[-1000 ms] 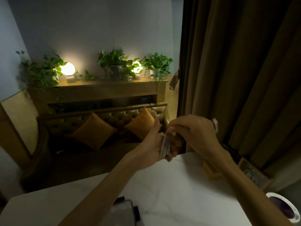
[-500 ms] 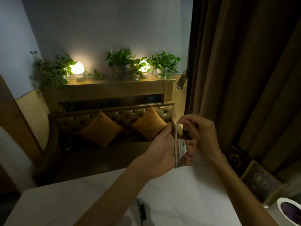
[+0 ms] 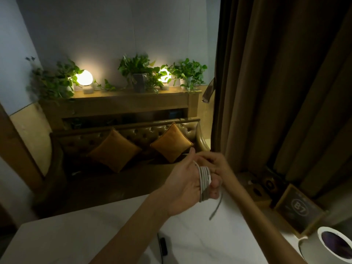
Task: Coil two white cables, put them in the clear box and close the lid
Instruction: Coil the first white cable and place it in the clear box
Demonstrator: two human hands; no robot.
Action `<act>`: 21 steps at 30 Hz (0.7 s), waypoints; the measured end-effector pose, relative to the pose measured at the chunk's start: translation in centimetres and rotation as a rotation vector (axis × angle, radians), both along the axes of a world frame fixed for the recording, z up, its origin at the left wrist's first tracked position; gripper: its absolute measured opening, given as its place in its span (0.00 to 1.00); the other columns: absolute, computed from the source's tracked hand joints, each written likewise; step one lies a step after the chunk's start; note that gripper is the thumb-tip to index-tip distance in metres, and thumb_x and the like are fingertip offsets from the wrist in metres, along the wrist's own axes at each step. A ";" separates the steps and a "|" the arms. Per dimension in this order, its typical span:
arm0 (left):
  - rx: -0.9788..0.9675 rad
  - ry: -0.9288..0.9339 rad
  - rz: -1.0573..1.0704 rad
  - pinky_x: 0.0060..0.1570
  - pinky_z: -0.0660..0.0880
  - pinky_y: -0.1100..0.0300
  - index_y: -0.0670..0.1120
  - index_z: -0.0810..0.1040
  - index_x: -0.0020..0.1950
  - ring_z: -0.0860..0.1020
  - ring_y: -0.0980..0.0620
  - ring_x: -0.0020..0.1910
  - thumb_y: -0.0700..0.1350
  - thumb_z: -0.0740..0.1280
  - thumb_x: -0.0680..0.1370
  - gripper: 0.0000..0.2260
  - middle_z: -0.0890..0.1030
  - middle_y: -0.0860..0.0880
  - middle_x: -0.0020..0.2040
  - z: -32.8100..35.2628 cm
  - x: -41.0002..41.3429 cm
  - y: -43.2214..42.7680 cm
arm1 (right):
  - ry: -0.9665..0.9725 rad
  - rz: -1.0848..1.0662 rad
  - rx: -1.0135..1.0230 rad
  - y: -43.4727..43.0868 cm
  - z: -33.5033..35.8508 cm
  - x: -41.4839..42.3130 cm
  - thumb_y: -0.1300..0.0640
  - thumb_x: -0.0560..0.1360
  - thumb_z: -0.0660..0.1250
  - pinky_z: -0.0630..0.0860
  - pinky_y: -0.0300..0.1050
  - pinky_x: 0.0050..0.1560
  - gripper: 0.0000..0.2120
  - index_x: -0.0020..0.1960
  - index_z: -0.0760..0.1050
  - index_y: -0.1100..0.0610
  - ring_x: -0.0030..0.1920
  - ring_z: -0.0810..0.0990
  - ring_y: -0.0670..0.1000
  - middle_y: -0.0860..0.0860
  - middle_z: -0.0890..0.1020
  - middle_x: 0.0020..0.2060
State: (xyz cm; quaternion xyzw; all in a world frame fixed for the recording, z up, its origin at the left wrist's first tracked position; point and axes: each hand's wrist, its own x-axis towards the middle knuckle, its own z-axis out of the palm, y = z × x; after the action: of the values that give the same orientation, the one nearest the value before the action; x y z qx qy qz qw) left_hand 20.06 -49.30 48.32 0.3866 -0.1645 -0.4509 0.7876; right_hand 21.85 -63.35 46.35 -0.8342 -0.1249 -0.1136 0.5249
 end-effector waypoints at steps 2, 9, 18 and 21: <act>0.007 0.013 0.077 0.35 0.74 0.60 0.38 0.70 0.57 0.75 0.53 0.32 0.67 0.48 0.77 0.33 0.74 0.46 0.36 0.0 0.8 1.0 | 0.223 0.005 0.072 0.6 -1.2 -1.5 0.66 0.78 0.59 0.73 0.30 0.33 0.11 0.42 0.75 0.55 0.31 0.78 0.37 0.46 0.76 0.35; -0.079 0.287 0.421 0.54 0.69 0.61 0.39 0.66 0.67 0.74 0.51 0.47 0.66 0.55 0.75 0.33 0.75 0.42 0.47 1.1 5.1 2.6 | 0.207 0.038 -0.089 3.0 -3.0 -7.5 0.49 0.79 0.59 0.71 0.28 0.34 0.10 0.52 0.79 0.46 0.32 0.76 0.40 0.41 0.78 0.29; 0.383 -0.114 0.088 0.41 0.71 0.57 0.38 0.73 0.51 0.75 0.48 0.42 0.68 0.40 0.76 0.37 0.76 0.42 0.40 -1.7 1.0 0.2 | -0.408 -0.305 -0.743 -2.3 0.4 -5.0 0.58 0.71 0.72 0.74 0.38 0.37 0.07 0.47 0.81 0.49 0.37 0.79 0.46 0.48 0.83 0.38; 0.250 -0.166 -0.069 0.36 0.73 0.59 0.39 0.70 0.53 0.73 0.51 0.33 0.69 0.41 0.75 0.36 0.73 0.44 0.34 -1.7 -0.6 -0.2 | -0.296 -0.069 -0.414 -2.7 2.2 -4.4 0.55 0.73 0.68 0.75 0.35 0.39 0.04 0.44 0.82 0.49 0.39 0.79 0.44 0.45 0.83 0.38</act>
State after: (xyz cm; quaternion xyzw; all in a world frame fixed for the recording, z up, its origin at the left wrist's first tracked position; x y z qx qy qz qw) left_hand 19.49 -49.52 46.66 0.5116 -0.1847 -0.4613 0.7010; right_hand 17.42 -66.07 48.50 -0.9020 -0.1923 -0.2244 0.3146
